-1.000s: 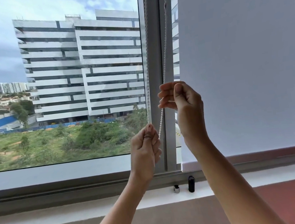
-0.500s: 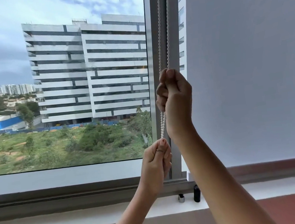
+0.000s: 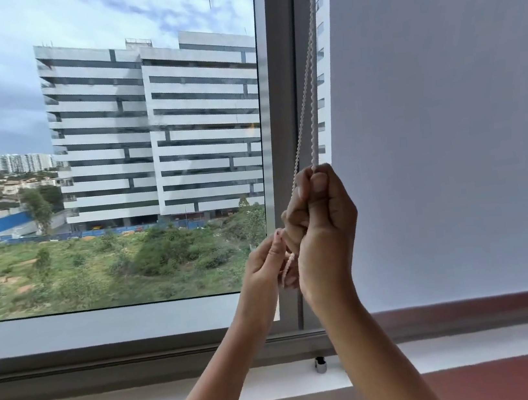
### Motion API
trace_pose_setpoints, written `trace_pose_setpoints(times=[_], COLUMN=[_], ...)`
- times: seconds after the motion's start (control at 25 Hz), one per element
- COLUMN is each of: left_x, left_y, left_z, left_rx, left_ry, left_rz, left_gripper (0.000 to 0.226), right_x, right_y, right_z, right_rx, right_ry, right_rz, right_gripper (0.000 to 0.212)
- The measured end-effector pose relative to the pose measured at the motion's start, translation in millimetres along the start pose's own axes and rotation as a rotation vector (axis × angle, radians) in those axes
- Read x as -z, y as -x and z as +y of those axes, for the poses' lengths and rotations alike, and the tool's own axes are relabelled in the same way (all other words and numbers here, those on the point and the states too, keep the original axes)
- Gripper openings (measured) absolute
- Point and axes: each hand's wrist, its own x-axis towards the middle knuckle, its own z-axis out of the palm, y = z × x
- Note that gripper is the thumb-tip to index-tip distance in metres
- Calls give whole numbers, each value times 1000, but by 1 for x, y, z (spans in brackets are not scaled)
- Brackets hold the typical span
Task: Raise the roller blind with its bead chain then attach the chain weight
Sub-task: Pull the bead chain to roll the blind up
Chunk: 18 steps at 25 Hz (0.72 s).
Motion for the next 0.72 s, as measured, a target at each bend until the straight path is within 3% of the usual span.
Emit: trace_pose_setpoints(times=[0.2, 0.36, 0.52, 0.64, 0.72], left_x=[-3, -17, -44, -59, -66], left_y=[-11, -21, -30, -33, -33], left_z=[22, 50, 87, 111, 115], left_rx=[-27, -68, -95, 87, 237], left_ry=[6, -2, -10, 34, 80], left_rz=[-28, -65, -127, -270, -270], left_gripper=[31, 32, 34, 37, 42], right_x=[16, 28, 31, 35, 36], right_y=[39, 54, 54, 54, 54], right_z=[12, 9, 1, -4, -9], right_rx=[-68, -175, -170, -140, -147], right_ry=[86, 39, 93, 142, 143], right_rz=[0, -1, -18, -32, -62], right_gripper=[38, 34, 36, 36, 35])
